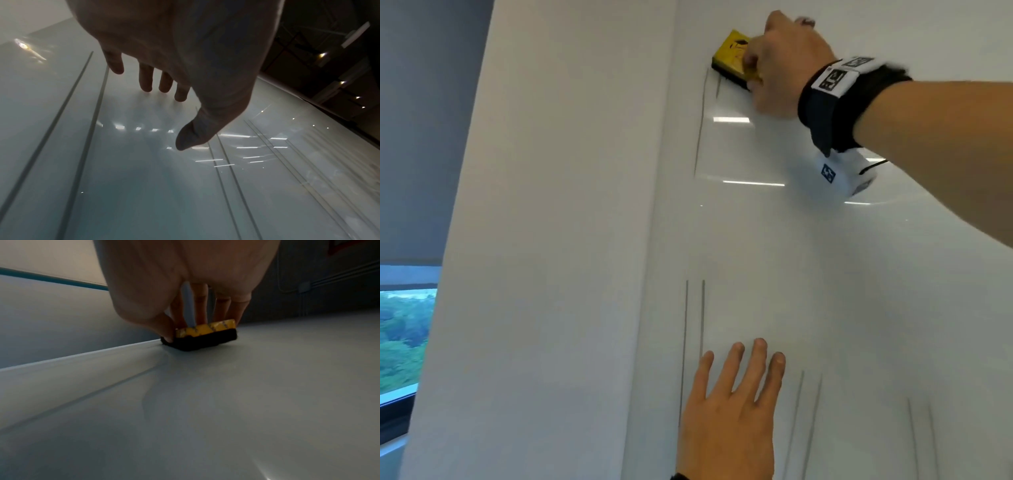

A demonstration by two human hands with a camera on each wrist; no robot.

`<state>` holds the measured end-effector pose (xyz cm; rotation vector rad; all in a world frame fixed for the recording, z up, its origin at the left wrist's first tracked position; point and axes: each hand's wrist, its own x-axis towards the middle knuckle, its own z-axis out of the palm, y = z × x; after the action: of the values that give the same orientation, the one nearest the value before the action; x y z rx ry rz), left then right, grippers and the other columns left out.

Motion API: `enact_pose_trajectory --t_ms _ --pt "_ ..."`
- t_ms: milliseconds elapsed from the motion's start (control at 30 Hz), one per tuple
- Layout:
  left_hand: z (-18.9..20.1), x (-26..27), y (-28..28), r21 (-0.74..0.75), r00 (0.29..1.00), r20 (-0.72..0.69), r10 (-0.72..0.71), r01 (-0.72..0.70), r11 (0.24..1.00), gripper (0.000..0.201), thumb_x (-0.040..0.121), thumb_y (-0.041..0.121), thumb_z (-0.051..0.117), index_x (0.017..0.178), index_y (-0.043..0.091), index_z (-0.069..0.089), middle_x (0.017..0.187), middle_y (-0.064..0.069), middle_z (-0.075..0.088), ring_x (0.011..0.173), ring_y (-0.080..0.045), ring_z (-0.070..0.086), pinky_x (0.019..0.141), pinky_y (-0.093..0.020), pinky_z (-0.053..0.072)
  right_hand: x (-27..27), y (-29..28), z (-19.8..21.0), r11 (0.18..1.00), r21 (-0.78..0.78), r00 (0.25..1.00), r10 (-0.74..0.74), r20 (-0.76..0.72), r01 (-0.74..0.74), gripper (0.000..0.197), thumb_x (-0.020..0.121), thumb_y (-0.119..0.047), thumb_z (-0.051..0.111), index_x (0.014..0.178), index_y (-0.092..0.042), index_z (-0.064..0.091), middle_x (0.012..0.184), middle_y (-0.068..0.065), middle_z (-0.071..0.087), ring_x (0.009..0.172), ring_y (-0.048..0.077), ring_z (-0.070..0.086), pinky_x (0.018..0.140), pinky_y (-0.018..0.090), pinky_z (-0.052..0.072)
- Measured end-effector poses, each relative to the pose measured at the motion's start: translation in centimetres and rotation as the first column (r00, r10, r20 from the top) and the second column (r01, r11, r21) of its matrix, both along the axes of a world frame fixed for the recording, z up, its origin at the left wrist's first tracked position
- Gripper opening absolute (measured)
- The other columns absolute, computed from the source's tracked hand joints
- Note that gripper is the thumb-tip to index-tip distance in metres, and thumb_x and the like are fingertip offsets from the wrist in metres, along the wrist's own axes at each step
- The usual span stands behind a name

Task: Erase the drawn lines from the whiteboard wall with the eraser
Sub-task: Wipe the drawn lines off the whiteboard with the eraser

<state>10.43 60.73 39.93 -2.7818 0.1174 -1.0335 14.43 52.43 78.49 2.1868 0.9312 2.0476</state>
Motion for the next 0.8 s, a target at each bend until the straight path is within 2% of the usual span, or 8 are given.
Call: enact_pose_trajectory --t_ms 100,233,433,500,633,700,733,800 --pt "0.1 -0.2 -0.3 -0.001 0.999 -0.022 0.026 -0.026 1.0 0.099 0.04 0.049 0.077 0.136 0.029 0.066 0.142 0.0 0.061 0.123 -0.022 0.064 0.1 -0.05 0.043 0.0 1.3 -2.8 0.985 -0.169 0.999 -0.028 0.035 0.034 0.027 0.09 -0.019 0.062 0.115 -0.007 0.061 0.121 0.02 0.047 0.098 0.046 0.053 0.078 0.053 0.053" --pt "0.6 -0.2 -0.2 -0.005 0.999 -0.036 0.002 -0.002 1.0 0.102 0.041 0.057 0.085 0.137 0.029 0.065 0.143 0.0 0.061 0.124 -0.022 0.064 0.102 -0.05 0.044 0.4 0.1 -6.5 0.897 -0.441 0.999 0.01 0.042 0.01 0.03 0.09 -0.027 0.064 0.119 -0.019 0.064 0.125 0.013 0.05 0.095 0.044 0.055 0.077 0.052 0.054" --pt "-0.3 -0.3 0.0 0.029 1.0 0.024 0.019 -0.02 0.999 0.099 0.046 0.059 0.089 0.138 0.029 0.064 0.144 0.001 0.059 0.125 -0.021 0.063 0.102 -0.049 0.045 -0.2 1.8 2.5 0.998 0.043 0.998 0.055 -0.015 -0.054 0.035 0.091 -0.023 0.06 0.123 -0.009 0.063 0.121 0.021 0.064 0.106 0.045 0.062 0.091 0.051 0.052" --pt "-0.3 -0.1 0.2 0.009 0.999 0.034 -0.007 0.007 1.0 0.092 0.054 0.056 0.086 0.139 0.031 0.063 0.146 0.003 0.058 0.127 -0.02 0.062 0.102 -0.051 0.049 -0.2 2.9 4.0 0.998 0.048 0.997 0.051 -0.065 -0.048 0.041 0.089 -0.023 0.059 0.127 -0.01 0.061 0.125 0.02 0.065 0.114 0.043 0.061 0.096 0.051 0.049" --pt "-0.3 0.1 0.6 -0.028 1.0 0.003 -0.008 0.008 1.0 0.094 0.052 0.048 0.079 0.142 0.029 0.06 0.148 0.001 0.055 0.129 -0.022 0.06 0.103 -0.051 0.047 0.5 3.5 0.5 0.997 -0.056 0.998 0.06 0.003 -0.06 0.027 0.089 -0.019 0.063 0.114 -0.009 0.067 0.119 0.02 0.058 0.099 0.045 0.058 0.086 0.05 0.053" --pt "0.4 -0.6 0.1 -0.053 0.999 -0.03 0.016 -0.018 0.998 0.105 0.053 0.048 0.08 0.151 0.028 0.048 0.159 -0.001 0.041 0.141 -0.024 0.047 0.111 -0.056 0.034 0.7 2.9 -3.7 0.977 -0.207 0.998 0.058 -0.004 -0.057 0.028 0.087 -0.019 0.065 0.115 -0.014 0.066 0.118 0.016 0.051 0.096 0.043 0.053 0.082 0.05 0.052" --pt "0.8 -1.0 0.0 -0.046 0.998 -0.055 0.036 -0.039 0.998 0.11 0.065 0.045 0.079 0.16 0.029 0.028 0.168 0.0 0.017 0.153 -0.024 0.022 0.117 -0.06 0.015 0.8 2.6 -5.8 0.958 -0.276 0.997 0.077 -0.007 -0.076 0.03 0.086 -0.019 0.064 0.115 -0.016 0.065 0.118 0.015 0.05 0.094 0.042 0.053 0.08 0.051 0.052" --pt "0.8 -1.1 -0.6 -0.009 0.999 -0.033 0.043 -0.043 0.999 0.107 0.09 0.035 0.064 0.159 0.033 -0.017 0.159 0.006 -0.035 0.146 -0.018 -0.03 0.111 -0.052 -0.026 0.9 1.8 -11.5 0.91 -0.398 0.993 0.11 -0.041 -0.118 0.032 0.083 -0.021 0.065 0.115 -0.019 0.064 0.118 0.011 0.051 0.091 0.04 0.054 0.075 0.049 0.053"
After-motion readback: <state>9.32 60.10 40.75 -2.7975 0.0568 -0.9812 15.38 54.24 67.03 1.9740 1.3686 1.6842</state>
